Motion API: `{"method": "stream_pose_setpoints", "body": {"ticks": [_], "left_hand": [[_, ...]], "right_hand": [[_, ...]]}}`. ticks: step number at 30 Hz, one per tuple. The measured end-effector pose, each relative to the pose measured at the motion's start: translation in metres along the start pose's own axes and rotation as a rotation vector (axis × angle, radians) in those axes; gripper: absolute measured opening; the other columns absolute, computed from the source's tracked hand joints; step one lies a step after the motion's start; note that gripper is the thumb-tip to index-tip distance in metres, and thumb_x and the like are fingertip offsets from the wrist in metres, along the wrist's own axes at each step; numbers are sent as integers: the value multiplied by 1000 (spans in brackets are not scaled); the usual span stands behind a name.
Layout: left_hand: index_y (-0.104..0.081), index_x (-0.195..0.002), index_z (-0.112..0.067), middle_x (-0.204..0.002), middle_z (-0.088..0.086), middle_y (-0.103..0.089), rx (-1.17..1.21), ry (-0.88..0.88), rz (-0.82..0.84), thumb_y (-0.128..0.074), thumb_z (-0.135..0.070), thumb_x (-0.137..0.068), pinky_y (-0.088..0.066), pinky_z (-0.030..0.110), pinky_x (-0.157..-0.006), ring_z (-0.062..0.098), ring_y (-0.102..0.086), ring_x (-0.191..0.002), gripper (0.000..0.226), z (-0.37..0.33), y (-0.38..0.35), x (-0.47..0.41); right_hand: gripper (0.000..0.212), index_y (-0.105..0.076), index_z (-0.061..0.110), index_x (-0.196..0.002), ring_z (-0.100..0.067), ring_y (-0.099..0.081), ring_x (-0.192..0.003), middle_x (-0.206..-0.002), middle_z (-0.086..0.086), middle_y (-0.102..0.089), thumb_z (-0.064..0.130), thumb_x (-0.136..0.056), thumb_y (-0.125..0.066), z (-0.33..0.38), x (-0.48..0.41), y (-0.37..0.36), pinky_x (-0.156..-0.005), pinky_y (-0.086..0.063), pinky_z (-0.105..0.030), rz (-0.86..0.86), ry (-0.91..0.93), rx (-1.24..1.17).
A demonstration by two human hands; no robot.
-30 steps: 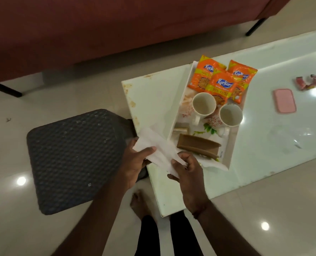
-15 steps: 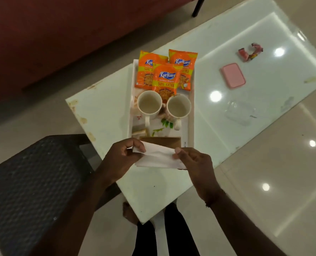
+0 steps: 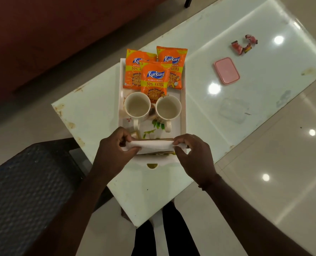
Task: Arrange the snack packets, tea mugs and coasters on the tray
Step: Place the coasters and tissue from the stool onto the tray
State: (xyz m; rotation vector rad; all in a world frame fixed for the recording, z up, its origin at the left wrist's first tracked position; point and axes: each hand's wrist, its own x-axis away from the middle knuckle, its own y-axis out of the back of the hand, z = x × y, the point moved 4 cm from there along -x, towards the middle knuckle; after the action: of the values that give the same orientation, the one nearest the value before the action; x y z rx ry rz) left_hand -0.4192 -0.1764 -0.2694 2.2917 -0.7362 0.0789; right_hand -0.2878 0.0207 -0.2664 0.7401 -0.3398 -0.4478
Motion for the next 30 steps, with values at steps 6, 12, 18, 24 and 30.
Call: {"method": "stream_pose_setpoints", "body": {"ticks": [6, 12, 18, 24, 30], "left_hand": [[-73, -96, -19, -94, -8, -71, -128, -155, 31, -78, -13, -77, -53, 23, -84, 10, -64, -88, 21, 14, -11, 0], [-72, -95, -16, -98, 0, -70, -242, -203, 12, -71, -1, -79, -54, 33, -86, 21, -66, -92, 22, 27, -20, 0], [-70, -93, -24, -91, -5, -68, -346, -87, 41, -73, -11, -76, -51, 32, -74, 21, -63, -90, 22, 36, -26, -3], [-73, -96, -24, -91, -1, -69, -388, -74, 35, -69, -7, -77, -53, 35, -76, 24, -64, -90, 25, 41, -31, -3], [-73, -98, -19, -85, 4, -69, -409, -159, -15, -61, 6, -74, -57, 38, -68, 29, -65, -80, 37, 41, -33, 0]], "right_hand": [[23, -74, 21, -97, -9, -58, -89, -93, 7, -72, 9, -77, -76, -7, -10, -16, -79, -43, -16, -6, 65, 68], [18, -73, 21, -85, -9, -53, -85, -87, 8, -71, 8, -73, -78, -16, -12, -31, -74, -34, -7, 28, 41, 98], [19, -70, 20, -82, -12, -52, -82, -86, 8, -69, 7, -72, -79, -28, -13, -36, -69, -36, -20, 44, 58, 182], [20, -74, 22, -87, -16, -59, -87, -91, 7, -73, 4, -77, -75, -38, -10, -43, -72, -51, -32, 61, 81, 214], [38, -74, 21, -96, -18, -60, -93, -101, 6, -72, -8, -74, -61, -41, -2, -44, -80, -53, -35, 58, 77, 204]]}}
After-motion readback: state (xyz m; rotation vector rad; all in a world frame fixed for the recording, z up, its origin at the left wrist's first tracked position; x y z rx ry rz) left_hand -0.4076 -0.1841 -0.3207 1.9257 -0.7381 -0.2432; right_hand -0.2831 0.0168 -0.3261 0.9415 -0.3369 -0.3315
